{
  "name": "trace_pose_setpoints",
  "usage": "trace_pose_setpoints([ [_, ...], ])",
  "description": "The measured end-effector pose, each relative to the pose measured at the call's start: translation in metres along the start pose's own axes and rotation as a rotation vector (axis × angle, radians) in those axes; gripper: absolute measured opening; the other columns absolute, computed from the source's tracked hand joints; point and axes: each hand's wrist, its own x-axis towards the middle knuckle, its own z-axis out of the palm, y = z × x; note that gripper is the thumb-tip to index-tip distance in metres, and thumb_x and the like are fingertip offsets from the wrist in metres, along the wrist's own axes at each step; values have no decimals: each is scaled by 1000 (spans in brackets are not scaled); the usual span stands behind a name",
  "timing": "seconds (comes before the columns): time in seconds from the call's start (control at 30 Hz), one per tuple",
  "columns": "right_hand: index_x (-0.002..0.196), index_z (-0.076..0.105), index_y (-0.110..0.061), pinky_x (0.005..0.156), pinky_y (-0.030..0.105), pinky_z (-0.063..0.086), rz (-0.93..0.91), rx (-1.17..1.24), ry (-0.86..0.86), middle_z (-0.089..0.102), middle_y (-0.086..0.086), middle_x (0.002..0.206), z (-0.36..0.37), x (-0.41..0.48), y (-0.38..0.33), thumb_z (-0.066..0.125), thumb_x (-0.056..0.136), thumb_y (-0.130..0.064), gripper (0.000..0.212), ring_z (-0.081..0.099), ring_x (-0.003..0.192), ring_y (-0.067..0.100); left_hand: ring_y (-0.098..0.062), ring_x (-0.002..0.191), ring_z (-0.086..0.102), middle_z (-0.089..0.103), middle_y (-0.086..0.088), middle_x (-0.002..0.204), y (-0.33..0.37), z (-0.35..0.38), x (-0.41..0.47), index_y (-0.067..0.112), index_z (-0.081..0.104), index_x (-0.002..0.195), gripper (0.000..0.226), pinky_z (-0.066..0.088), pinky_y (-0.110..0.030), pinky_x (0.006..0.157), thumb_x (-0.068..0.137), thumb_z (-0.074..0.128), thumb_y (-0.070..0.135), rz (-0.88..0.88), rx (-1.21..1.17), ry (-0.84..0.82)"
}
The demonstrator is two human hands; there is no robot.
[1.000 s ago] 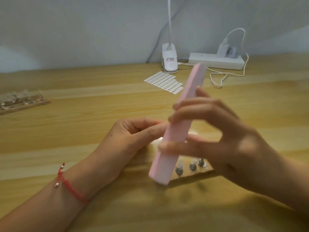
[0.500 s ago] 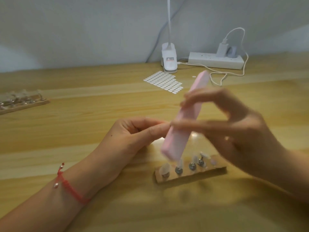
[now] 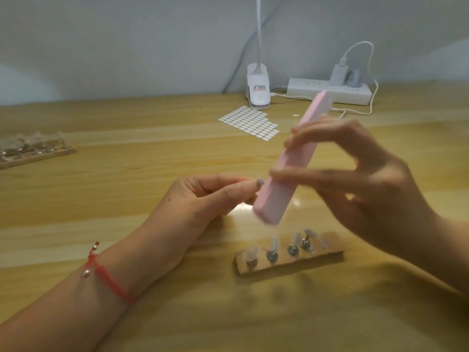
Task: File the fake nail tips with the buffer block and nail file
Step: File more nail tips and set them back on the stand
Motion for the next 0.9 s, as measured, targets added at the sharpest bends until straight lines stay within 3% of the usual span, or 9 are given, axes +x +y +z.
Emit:
trace_pose_setpoints([
  [0.1,116,70,-19,111,57,36,-118,44,-67,61,19,118,5,-4,-15,57,86,15,48,55,122,32,-4,63,59,69,8,66,-1,-3,0,23,79,76,15,47,-15,63,65,75,32,-33,1,1],
  [0.2,121,62,-13,101,56,44,34,54,3,58,20,117,0,1,-3,57,88,14,43,57,115,40,2,60,56,67,11,63,-1,-1,1,26,79,73,7,43,-9,60,67,78,26,-17,16,-4],
  [0.27,121,60,-13,98,52,46,78,54,37,58,20,116,1,0,-5,58,88,13,42,57,113,41,1,62,57,70,11,67,-1,0,0,26,80,77,16,43,-9,60,62,81,30,-14,21,4],
  [0.37,122,63,-21,109,54,38,-41,21,-10,60,17,119,5,-3,-20,57,85,15,52,55,121,32,-20,79,54,71,-10,89,-3,-2,0,23,80,87,32,43,-29,73,60,81,41,-38,54,24],
  [0.5,124,56,-18,100,49,45,66,-1,47,57,15,117,1,0,-7,62,86,12,48,57,114,37,-5,75,57,75,5,84,-4,-2,2,25,79,86,31,45,-12,67,61,73,43,-18,55,24],
  [0.63,121,64,-22,110,56,37,-44,26,-2,61,17,118,9,-5,-21,47,96,6,41,55,121,31,-18,84,56,74,-2,91,-5,-4,2,22,79,90,31,44,-32,78,64,81,39,-34,62,9],
  [0.77,123,58,-18,98,48,46,88,26,53,59,18,116,3,-1,-6,57,89,10,44,57,113,36,-15,81,49,70,0,85,-7,-4,4,24,78,89,33,39,-26,74,68,68,47,-23,76,4],
  [0.9,119,66,-23,109,52,39,-20,58,-5,61,17,117,12,-4,-22,52,89,11,47,55,121,30,-22,85,50,71,-7,93,-6,-4,3,22,78,95,38,39,-35,76,68,68,47,-23,75,-12],
])
